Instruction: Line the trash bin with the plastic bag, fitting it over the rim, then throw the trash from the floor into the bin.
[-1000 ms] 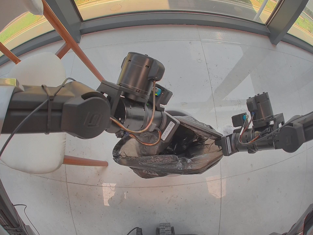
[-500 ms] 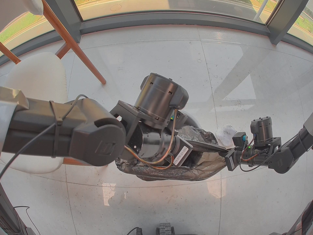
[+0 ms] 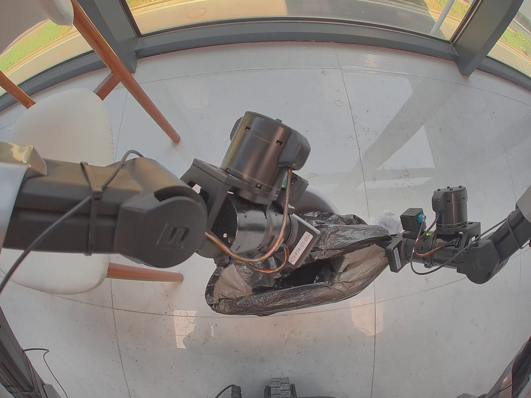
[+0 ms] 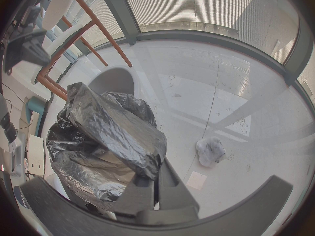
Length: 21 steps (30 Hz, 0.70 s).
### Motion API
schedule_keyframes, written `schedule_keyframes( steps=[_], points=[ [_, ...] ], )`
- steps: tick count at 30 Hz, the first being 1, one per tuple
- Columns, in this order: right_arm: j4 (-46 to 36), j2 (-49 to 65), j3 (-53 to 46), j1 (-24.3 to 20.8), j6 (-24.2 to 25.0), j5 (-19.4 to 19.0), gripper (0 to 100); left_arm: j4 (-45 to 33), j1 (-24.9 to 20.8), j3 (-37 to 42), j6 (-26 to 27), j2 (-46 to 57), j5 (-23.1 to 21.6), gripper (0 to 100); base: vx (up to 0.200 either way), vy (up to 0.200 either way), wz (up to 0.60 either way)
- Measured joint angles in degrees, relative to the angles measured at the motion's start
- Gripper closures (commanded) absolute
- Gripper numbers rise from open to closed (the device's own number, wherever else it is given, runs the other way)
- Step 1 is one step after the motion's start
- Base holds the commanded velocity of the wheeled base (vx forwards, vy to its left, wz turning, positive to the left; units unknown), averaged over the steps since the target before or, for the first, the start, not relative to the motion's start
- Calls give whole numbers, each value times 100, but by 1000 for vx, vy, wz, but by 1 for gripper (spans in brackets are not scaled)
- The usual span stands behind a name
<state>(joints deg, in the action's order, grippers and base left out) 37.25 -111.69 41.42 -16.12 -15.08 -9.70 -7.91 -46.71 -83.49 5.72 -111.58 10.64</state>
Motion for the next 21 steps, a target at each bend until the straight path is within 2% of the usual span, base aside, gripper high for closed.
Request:
schedule_keyframes(
  steps=[2, 3, 10, 18, 21],
  points=[
    [2, 1, 22, -11, 11, -1, 100, 15, 27, 91, 24, -5, -13, 100, 0, 0, 0],
    [2, 4, 28, -15, 20, -1, 0, 50, 66, 141, 35, -16, -20, 100, 0, 0, 0],
    [13, 6, 39, -11, 44, 0, 0, 523, 282, 279, 202, -187, -85, 100, 0, 0, 0],
    [22, 9, 37, -20, 105, 5, 0, 602, 439, 486, 834, -302, -523, 100, 0, 0, 0],
    [22, 22, 33, -26, 107, 10, 0, 972, 518, 538, 974, -433, -767, 100, 0, 0, 0]
  ],
)
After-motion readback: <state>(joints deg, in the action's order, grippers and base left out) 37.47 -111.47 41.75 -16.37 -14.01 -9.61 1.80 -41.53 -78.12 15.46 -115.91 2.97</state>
